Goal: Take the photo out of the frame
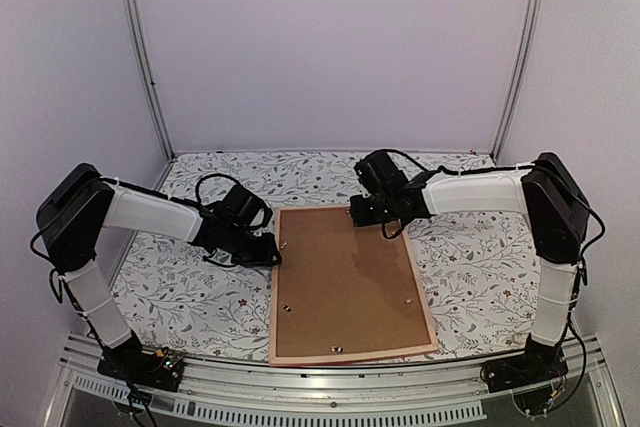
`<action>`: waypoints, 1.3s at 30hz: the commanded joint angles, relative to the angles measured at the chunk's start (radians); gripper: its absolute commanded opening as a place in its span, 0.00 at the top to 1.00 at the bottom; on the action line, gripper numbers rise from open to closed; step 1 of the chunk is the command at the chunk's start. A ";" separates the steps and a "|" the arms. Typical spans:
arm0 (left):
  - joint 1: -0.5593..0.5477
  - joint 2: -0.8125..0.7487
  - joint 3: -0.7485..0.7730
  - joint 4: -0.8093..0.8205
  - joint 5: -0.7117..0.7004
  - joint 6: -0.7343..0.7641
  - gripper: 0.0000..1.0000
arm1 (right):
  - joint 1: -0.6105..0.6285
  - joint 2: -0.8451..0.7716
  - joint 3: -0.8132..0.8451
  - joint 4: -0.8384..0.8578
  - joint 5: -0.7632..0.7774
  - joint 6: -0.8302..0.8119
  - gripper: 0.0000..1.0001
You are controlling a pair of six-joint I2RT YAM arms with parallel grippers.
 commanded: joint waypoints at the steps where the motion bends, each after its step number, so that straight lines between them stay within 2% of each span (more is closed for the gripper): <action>1: -0.002 0.006 0.010 -0.012 -0.012 0.009 0.73 | -0.001 -0.036 -0.019 -0.024 -0.009 -0.002 1.00; 10: -0.002 -0.022 0.005 -0.012 -0.023 -0.004 0.73 | 0.006 -0.088 -0.028 -0.044 -0.055 0.006 1.00; 17: 0.000 -0.075 -0.017 0.024 -0.013 -0.029 0.73 | 0.058 -0.094 0.012 -0.059 -0.085 0.021 1.00; 29: 0.087 -0.217 -0.165 0.120 -0.018 -0.140 0.72 | 0.151 0.001 0.127 -0.077 -0.156 0.053 1.00; 39: 0.096 -0.226 -0.184 0.131 -0.016 -0.148 0.72 | 0.191 0.096 0.217 -0.096 -0.201 0.060 1.00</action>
